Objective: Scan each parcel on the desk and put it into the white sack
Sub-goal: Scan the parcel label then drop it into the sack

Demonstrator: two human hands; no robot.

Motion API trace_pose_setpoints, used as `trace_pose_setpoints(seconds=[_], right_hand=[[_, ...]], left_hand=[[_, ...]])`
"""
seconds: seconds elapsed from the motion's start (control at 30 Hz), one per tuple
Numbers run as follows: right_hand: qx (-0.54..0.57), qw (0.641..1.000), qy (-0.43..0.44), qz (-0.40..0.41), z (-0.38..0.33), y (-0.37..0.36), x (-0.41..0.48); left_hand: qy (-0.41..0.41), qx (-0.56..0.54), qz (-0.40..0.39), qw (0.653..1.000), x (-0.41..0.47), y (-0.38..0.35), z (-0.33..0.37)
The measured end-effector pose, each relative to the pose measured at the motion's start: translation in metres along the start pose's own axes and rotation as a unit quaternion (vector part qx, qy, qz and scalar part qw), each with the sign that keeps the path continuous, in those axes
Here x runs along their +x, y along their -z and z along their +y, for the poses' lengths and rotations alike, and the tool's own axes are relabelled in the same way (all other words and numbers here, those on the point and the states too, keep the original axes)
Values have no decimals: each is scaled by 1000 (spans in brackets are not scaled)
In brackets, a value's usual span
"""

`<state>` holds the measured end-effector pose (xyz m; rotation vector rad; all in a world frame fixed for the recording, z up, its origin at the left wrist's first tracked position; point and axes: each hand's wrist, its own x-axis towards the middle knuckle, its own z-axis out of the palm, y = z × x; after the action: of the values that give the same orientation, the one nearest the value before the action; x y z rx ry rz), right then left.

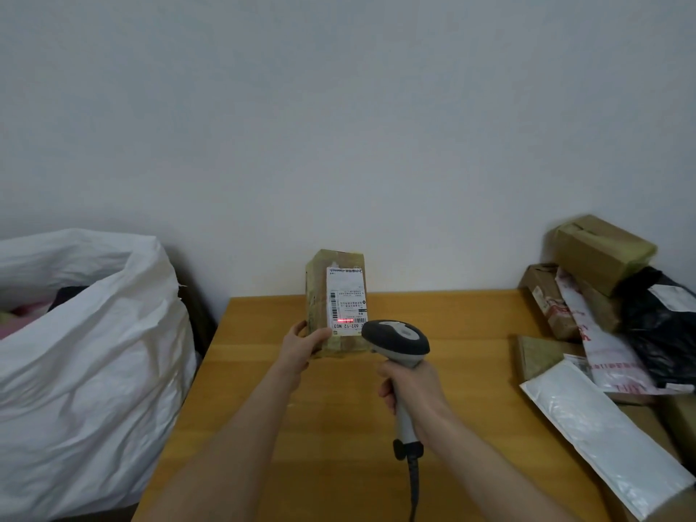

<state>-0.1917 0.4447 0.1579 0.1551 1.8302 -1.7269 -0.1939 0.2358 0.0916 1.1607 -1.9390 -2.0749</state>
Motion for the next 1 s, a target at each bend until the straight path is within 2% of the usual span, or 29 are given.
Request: trace_pose_setpoints(seconds=[0.33,0.6,0.8,1.0], right_hand=[[-14,1000,-7,-11,1,4,-2],[35,997,64,-21,-39,-20,25],[48,991,101,-79,-78,-95,39],[24,981,133,-143,-101,-204,33]], left_hand=[[3,-4,8,1000,-6,2,-2],[-11,-31,49,998,-30,24,40],[-66,-59,100,991,-65,95,96],[-146,-70,222,961,-93,213,153]])
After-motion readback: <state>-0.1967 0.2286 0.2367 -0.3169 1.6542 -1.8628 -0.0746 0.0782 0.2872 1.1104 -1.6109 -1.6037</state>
